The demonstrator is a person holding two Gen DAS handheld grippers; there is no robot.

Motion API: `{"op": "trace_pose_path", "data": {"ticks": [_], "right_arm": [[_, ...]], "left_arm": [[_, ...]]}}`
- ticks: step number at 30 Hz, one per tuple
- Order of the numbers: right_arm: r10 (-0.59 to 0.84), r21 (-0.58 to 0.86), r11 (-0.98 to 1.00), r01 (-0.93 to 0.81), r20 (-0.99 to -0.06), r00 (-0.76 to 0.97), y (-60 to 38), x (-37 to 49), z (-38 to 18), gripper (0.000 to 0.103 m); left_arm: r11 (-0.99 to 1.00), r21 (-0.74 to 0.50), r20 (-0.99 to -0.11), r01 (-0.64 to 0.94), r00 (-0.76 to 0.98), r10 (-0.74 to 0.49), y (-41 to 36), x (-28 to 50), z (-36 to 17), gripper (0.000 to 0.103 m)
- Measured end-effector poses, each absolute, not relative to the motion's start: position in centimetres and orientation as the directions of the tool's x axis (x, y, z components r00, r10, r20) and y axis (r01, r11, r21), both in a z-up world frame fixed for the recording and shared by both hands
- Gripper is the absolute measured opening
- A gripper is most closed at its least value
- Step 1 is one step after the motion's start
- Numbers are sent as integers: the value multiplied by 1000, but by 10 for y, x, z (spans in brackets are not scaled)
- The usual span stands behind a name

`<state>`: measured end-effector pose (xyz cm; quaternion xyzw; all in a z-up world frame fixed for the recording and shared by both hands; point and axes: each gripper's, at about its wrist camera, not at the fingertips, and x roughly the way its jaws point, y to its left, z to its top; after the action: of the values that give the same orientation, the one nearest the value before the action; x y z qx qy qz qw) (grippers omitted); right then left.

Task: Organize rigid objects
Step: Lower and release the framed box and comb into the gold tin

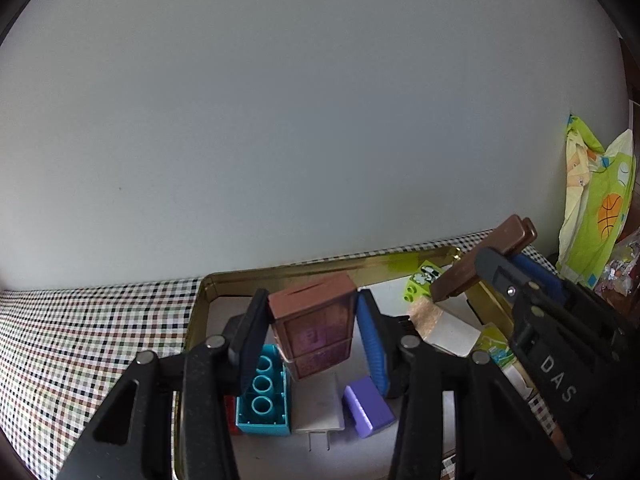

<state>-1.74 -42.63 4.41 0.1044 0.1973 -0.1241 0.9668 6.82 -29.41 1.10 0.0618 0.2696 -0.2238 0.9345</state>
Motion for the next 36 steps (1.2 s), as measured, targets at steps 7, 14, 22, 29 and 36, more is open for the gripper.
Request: {"op": "trace_pose_path", "data": {"ticks": [7, 14, 22, 29, 36], "right_arm": [[-172, 136, 956, 261, -459, 872, -421, -3, 38, 27], [-156, 111, 963, 244, -510, 846, -416, 11, 30, 28], [-138, 123, 961, 246, -556, 820, -421, 19, 21, 28], [-132, 128, 961, 246, -567, 813, -424, 22, 19, 28], [-91, 146, 966, 212, -577, 812, -426, 29, 15, 28]], "left_arm": [[895, -6, -556, 445, 743, -373, -301, 76, 4, 43], [899, 27, -564, 437, 749, -347, -310, 82, -2, 43], [901, 30, -575, 432, 745, -338, -317, 93, -6, 43], [906, 57, -607, 419, 735, -302, -327, 110, -13, 42], [902, 88, -669, 422, 696, -261, -335, 119, -22, 42]]}}
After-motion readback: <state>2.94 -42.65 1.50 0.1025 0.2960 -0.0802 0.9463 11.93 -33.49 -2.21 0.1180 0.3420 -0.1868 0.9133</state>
